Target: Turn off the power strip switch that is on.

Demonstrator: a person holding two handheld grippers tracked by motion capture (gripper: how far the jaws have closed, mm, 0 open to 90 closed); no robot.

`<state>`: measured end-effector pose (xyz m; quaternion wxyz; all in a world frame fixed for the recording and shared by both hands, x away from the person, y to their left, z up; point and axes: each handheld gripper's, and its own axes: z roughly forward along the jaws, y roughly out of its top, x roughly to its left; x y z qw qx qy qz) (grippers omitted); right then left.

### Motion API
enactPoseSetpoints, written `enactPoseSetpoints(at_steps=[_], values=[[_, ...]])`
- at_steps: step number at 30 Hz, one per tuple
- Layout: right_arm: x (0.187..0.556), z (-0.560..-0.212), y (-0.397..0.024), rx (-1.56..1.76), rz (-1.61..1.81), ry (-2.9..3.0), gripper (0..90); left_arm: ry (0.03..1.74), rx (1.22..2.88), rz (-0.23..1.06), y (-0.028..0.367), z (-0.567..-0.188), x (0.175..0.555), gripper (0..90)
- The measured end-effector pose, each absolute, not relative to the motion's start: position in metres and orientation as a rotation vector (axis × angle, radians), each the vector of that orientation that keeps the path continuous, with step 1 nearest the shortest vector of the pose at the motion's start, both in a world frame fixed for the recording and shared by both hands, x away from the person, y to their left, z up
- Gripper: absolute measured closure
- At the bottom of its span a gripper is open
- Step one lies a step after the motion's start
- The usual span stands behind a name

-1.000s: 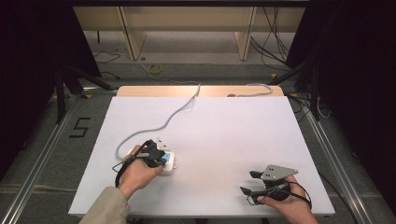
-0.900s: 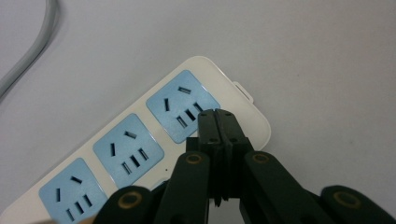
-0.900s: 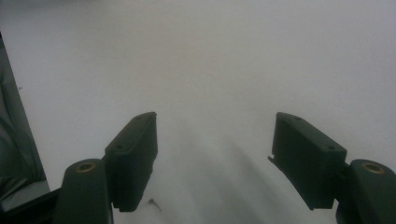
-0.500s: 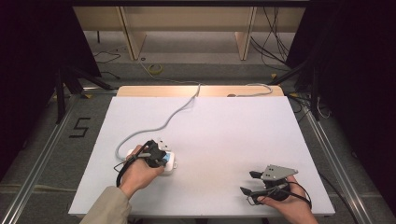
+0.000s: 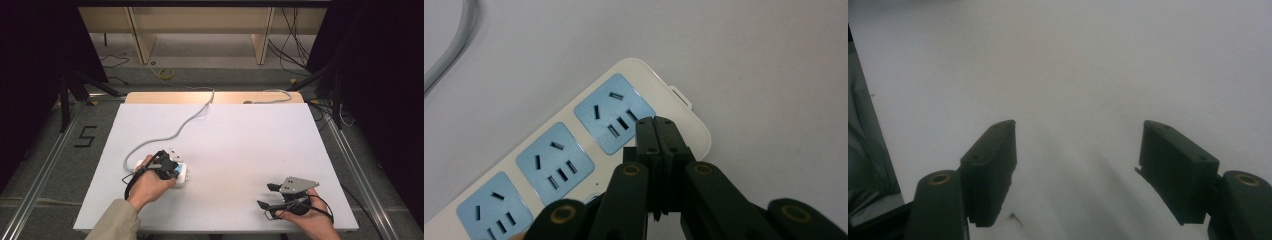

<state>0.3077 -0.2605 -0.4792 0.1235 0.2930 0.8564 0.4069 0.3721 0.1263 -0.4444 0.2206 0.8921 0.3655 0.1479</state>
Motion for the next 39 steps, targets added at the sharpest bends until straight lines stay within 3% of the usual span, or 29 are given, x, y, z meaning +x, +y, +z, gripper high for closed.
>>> enactPoseSetpoints(at_steps=[39], values=[[0.3081, -0.4799, -0.2598, 0.854, 1.186, 2.499, 32.1, 0.982, 2.494, 0.443, 0.1240, -0.4458, 0.3692, 89.8]])
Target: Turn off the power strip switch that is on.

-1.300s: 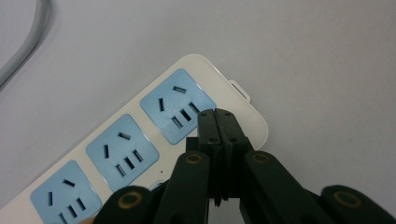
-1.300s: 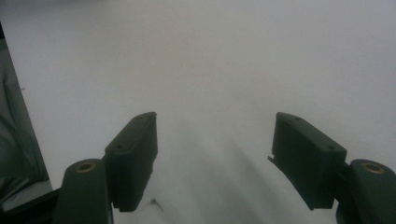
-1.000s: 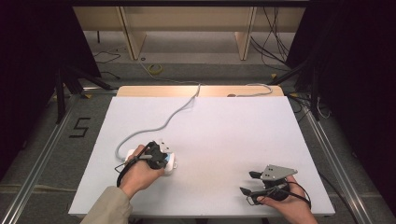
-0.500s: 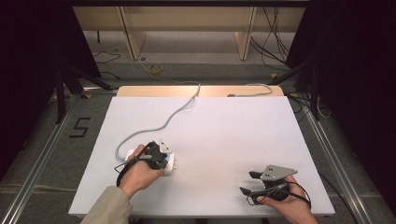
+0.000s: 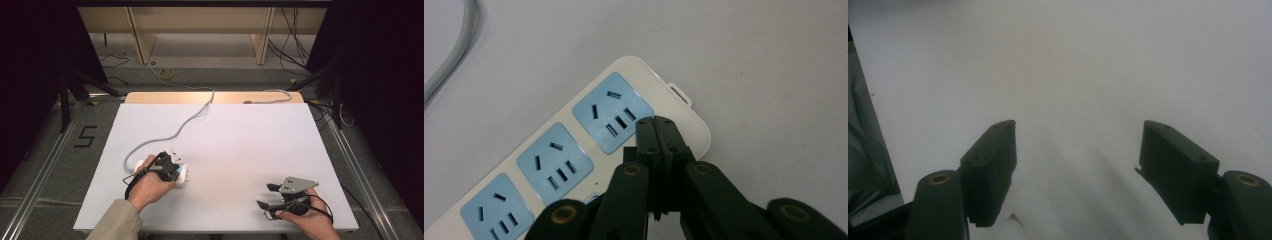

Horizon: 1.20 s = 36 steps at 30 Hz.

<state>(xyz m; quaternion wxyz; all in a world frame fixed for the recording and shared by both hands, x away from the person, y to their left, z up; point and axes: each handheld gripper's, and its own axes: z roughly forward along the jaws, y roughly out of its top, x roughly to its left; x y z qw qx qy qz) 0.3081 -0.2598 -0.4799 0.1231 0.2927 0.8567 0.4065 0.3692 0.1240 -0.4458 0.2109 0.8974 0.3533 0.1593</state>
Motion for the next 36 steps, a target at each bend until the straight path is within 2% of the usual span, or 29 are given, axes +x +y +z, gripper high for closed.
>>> enactPoseSetpoints(at_steps=[36], values=[[0.3082, -0.4798, -0.2604, 0.854, 1.185, 2.502, 32.1, 0.975, 2.478, 0.429, 0.1265, -0.4461, 0.3696, 89.8]])
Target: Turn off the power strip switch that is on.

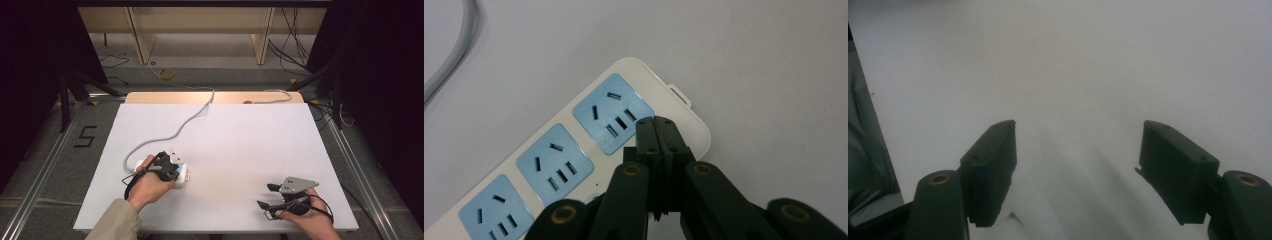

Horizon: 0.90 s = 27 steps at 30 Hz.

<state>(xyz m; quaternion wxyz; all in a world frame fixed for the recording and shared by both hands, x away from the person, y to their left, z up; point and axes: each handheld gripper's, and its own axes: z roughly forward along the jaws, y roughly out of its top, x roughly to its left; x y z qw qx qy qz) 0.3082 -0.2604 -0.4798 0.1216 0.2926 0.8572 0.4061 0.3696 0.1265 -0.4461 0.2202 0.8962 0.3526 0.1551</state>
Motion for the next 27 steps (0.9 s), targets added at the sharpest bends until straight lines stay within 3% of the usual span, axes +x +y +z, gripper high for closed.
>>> enactPoseSetpoints(at_steps=[27], values=[[0.3080, -0.4797, -0.2609, 0.852, 1.188, 2.502, 32.1, 0.976, 2.470, 0.418, 0.1278, -0.4456, 0.3703, 89.8]])
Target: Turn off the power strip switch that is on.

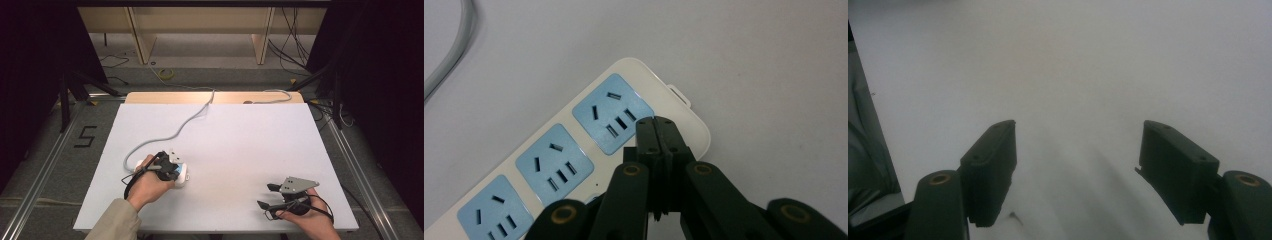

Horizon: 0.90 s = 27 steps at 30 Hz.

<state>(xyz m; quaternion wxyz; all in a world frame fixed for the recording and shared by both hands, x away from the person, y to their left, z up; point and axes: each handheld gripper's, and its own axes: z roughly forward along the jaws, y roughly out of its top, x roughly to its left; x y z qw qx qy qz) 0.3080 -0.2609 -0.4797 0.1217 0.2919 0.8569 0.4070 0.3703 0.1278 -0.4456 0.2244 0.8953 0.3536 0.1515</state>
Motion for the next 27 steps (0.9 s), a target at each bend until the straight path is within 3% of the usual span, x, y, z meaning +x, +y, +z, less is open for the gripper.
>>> enactPoseSetpoints(at_steps=[27], values=[[0.3079, -0.4795, -0.2612, 0.851, 1.190, 2.501, 32.1, 0.964, 2.409, 0.437, 0.1326, -0.4398, 0.3702, 89.5]])
